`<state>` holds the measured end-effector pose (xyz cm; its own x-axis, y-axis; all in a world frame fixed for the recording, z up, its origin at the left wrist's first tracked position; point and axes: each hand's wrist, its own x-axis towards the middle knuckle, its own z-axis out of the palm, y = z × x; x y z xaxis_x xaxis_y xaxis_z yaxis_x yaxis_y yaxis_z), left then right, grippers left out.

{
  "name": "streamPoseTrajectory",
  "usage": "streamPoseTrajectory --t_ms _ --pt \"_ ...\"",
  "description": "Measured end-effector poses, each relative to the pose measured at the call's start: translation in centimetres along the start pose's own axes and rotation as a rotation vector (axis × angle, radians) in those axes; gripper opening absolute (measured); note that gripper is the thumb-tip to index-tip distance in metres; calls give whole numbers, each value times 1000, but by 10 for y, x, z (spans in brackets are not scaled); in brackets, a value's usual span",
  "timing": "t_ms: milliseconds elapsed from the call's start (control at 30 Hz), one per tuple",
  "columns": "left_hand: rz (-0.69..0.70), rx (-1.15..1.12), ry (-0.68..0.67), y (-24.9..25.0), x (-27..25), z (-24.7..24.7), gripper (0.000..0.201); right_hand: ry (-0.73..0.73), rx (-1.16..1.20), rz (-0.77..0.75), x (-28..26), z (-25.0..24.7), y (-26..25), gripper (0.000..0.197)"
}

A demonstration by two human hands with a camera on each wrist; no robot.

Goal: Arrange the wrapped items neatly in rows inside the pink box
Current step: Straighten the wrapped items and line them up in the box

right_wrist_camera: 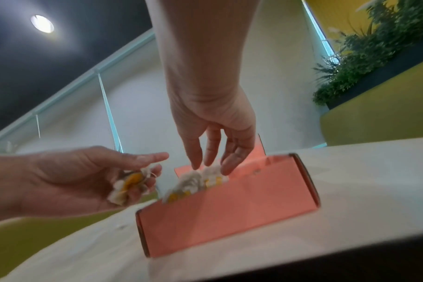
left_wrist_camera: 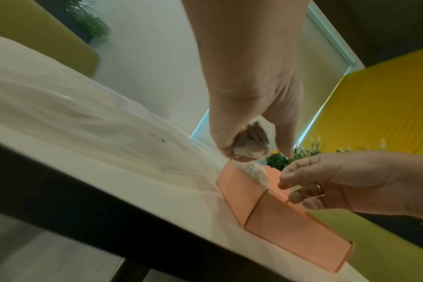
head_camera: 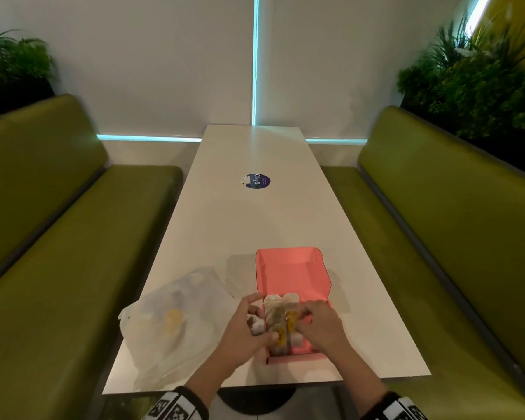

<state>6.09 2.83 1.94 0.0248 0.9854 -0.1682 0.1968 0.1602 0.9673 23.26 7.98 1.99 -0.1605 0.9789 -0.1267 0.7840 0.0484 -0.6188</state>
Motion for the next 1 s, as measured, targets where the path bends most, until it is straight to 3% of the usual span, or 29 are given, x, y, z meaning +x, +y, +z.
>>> streamPoseTrajectory --t_ms 133,200,267,400,667,833,1000 --pt "67 -170 -82 9 3 -4 82 -77 283 -126 -9 -25 -23 7" --pt "88 -222 -85 10 5 -3 85 -194 413 -143 -15 -33 -33 11" --pt "111 -272 -83 11 4 -1 84 -250 389 -150 -18 -35 -40 16" --pt "130 -319 -85 14 4 3 77 -223 369 -135 -19 -29 -47 12" --pt "15 -464 -47 16 1 1 26 -181 621 -22 -16 -33 -48 11" --pt "-21 -435 31 16 4 4 28 -243 658 -48 -22 -36 -50 34" --pt "-33 -476 40 17 2 3 38 -244 708 -47 -22 -36 -47 26"
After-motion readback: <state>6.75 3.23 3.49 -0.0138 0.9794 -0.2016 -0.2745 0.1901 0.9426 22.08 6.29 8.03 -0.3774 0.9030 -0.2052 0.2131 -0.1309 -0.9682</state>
